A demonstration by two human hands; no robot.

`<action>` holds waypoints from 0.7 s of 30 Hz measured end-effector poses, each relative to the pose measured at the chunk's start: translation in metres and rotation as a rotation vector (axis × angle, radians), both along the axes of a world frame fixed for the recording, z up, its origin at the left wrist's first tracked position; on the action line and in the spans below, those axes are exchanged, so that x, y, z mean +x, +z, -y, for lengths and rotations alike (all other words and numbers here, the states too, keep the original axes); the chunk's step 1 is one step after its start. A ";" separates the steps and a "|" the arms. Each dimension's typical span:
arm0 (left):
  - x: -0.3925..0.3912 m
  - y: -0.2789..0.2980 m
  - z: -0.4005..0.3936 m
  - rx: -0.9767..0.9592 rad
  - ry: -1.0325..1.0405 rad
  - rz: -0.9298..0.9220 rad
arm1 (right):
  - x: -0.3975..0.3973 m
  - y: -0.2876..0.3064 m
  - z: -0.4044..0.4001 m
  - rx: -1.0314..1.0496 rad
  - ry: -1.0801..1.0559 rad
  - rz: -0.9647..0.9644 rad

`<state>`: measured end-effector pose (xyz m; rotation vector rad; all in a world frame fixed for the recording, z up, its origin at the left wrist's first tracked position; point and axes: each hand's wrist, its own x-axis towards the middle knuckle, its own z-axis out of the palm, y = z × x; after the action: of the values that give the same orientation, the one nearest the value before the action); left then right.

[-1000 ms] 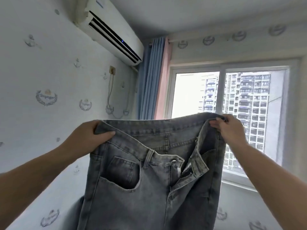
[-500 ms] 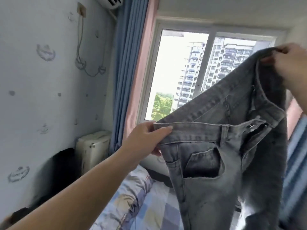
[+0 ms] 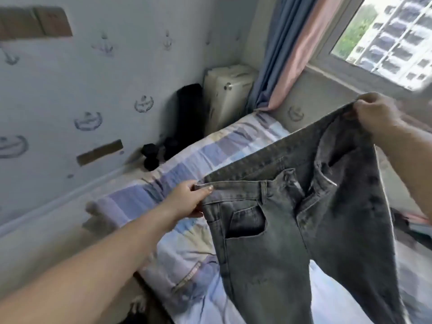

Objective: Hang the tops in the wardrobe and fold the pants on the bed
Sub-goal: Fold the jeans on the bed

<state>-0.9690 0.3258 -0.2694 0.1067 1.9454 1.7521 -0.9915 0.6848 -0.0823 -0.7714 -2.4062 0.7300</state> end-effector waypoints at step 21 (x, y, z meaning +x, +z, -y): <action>-0.226 -0.413 0.231 -0.866 0.084 0.281 | -0.319 -0.571 0.255 -0.265 0.356 0.579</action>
<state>-1.1949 0.0949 -0.6820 -0.4977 2.3151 0.7779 -1.3103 0.4298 -0.6528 -0.7371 -3.0622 1.1049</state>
